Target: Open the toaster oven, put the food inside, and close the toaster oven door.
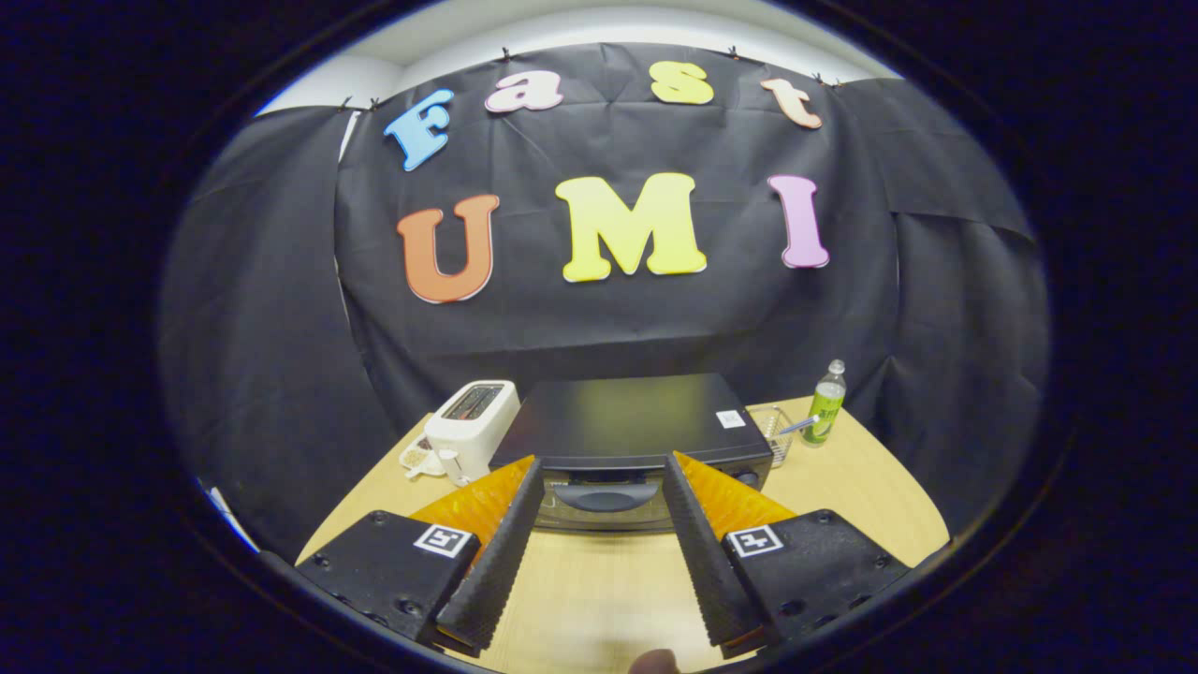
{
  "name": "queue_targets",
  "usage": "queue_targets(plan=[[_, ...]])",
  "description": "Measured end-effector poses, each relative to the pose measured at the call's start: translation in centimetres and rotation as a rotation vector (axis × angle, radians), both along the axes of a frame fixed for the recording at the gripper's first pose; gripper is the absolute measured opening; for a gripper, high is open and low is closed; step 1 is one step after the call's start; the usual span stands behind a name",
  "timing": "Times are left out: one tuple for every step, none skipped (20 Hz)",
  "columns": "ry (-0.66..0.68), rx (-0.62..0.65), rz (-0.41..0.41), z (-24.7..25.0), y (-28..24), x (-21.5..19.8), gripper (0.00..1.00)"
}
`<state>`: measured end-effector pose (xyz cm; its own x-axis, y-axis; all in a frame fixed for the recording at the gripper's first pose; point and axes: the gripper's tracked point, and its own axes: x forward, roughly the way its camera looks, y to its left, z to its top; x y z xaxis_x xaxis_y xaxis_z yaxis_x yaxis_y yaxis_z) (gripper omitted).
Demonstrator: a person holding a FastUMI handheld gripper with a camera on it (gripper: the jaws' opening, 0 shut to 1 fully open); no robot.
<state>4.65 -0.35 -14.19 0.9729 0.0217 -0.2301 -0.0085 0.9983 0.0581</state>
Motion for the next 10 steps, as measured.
queue_targets(plan=[[-0.026,-0.005,-0.012,1.1,-0.2,-0.8,0.85],[-0.047,-0.009,-0.026,2.2,-0.2,-1.8,0.85],[-0.061,-0.012,-0.031,3.0,0.2,-2.8,0.86],[-0.082,-0.012,-0.04,3.7,0.5,-3.9,0.93],[-0.086,-0.016,-0.053,4.0,0.8,-4.7,1.0],[-0.087,-0.021,-0.066,3.9,1.1,-5.7,1.0],[-0.096,-0.023,-0.082,4.0,1.4,-6.6,1.0],[-0.091,-0.027,-0.097,4.0,1.8,-7.5,1.0],[-0.093,-0.029,-0.103,4.0,2.4,-8.6,1.0],[-0.114,-0.03,-0.103,4.7,3.3,-9.5,1.0]])
